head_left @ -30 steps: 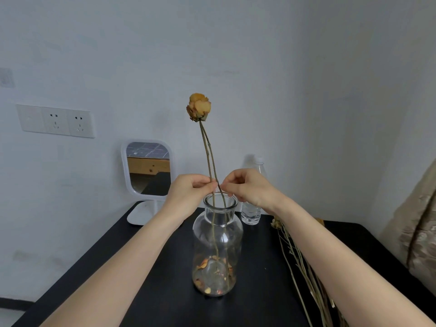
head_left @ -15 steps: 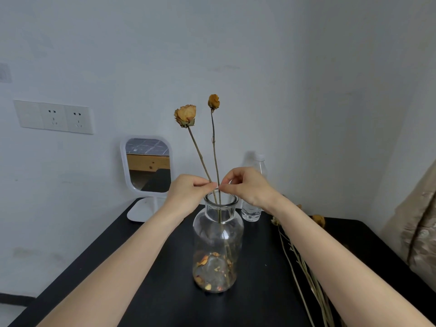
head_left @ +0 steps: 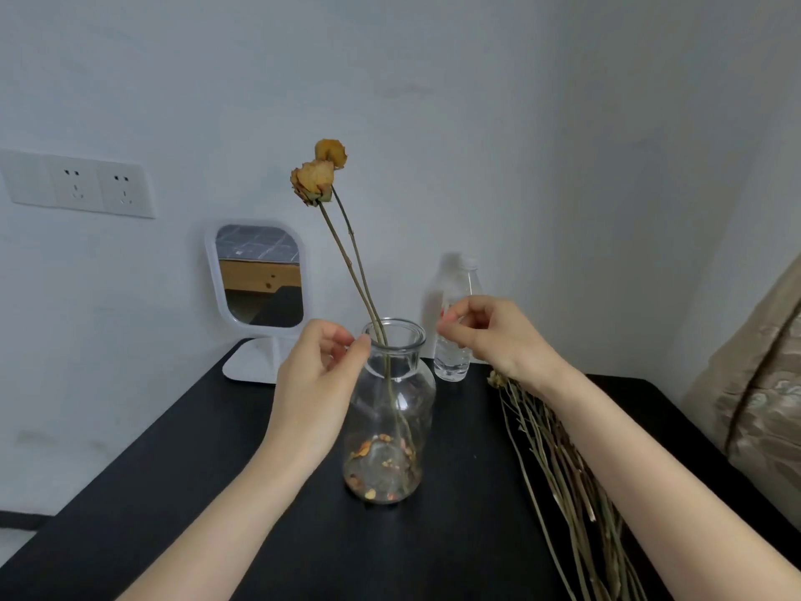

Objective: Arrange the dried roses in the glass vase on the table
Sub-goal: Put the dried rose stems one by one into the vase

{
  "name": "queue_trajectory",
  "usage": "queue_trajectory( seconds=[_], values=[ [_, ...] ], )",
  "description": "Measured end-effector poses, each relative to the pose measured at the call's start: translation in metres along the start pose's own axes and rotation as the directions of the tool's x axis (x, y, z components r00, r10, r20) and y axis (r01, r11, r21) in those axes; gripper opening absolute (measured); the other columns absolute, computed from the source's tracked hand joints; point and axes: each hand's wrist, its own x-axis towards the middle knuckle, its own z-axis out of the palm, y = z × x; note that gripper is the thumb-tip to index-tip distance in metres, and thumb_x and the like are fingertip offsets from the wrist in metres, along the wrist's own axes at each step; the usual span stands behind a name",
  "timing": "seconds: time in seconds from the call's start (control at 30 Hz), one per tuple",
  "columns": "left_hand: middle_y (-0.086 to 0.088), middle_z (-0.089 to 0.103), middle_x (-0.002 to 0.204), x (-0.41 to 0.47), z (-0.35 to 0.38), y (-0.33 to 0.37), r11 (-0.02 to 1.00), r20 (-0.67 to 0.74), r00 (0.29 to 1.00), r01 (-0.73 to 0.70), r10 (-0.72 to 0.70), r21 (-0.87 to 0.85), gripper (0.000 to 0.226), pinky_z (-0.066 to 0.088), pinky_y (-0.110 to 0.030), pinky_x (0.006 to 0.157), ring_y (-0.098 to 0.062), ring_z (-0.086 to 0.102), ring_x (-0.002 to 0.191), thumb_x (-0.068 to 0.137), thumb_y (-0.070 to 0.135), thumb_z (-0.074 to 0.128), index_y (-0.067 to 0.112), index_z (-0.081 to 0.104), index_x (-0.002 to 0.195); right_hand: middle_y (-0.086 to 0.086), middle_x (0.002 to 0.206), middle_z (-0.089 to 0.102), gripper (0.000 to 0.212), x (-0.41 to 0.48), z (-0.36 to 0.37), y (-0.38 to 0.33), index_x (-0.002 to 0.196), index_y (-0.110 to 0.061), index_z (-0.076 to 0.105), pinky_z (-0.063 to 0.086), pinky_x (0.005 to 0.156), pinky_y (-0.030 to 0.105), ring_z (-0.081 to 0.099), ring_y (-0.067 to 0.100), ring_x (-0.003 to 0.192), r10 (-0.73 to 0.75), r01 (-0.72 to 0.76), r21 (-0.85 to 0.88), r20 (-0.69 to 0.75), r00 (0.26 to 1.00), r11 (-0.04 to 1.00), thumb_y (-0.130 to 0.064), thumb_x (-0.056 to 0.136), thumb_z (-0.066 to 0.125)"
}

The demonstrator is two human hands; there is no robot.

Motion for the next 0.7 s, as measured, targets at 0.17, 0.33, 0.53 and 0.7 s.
queue_trajectory(
  seconds=[0.17, 0.33, 0.53, 0.7],
  values=[
    [0.012, 0.057, 0.061, -0.058, 0.032, -0.007, 0.993, 0.333, 0.941, 0.084, -0.053, -0.078, 0.013, 0.04, -0.011, 0.053, 0.003, 0.05, 0.057, 0.08, 0.039, 0.056, 0.03, 0.062, 0.072, -0.003, 0.064, 0.056, 0.008, -0.034, -0.018, 0.032, 0.077, -0.02, 0.063, 0.039, 0.057, 0.016, 0.048, 0.006, 0.056, 0.081, -0.081, -0.055, -0.011, 0.997, 0.995, -0.021, 0.082, 0.069],
    [0.006, 0.061, 0.083, -0.069, 0.1, -0.02, 0.99, 0.508, 0.851, 0.137, -0.13, 0.025, 0.01, 0.045, -0.016, 0.061, -0.004, 0.056, 0.071, 0.088, 0.033, 0.053, 0.027, 0.061, 0.088, -0.006, 0.07, 0.059, 0.01, -0.069, -0.042, 0.076, 0.083, -0.016, 0.066, 0.039, 0.062, 0.021, 0.051, 0.006, 0.065, 0.207, -0.232, -0.177, -0.146, 0.967, 0.956, -0.026, 0.082, 0.068],
    [0.002, 0.055, 0.098, -0.062, 0.176, -0.034, 0.968, 0.556, 0.803, 0.094, -0.213, 0.234, 0.038, 0.042, -0.028, 0.074, -0.013, 0.054, 0.086, 0.089, 0.037, 0.052, 0.014, 0.047, 0.119, -0.003, 0.088, 0.059, 0.019, -0.098, -0.069, 0.124, 0.098, -0.015, 0.062, 0.034, 0.055, 0.012, 0.052, 0.006, 0.077, 0.346, -0.443, -0.284, -0.335, 0.877, 0.85, -0.027, 0.084, 0.066],
    [-0.008, 0.053, 0.113, -0.055, 0.21, -0.041, 0.926, 0.532, 0.806, 0.05, -0.258, 0.373, 0.043, 0.046, -0.036, 0.081, -0.024, 0.055, 0.098, 0.089, 0.041, 0.053, 0.01, 0.045, 0.117, -0.005, 0.08, 0.055, 0.02, -0.103, -0.075, 0.151, 0.098, -0.014, 0.061, 0.034, 0.052, 0.013, 0.049, 0.003, 0.069, 0.434, -0.556, -0.289, -0.391, 0.812, 0.78, -0.027, 0.084, 0.067]
  ],
)
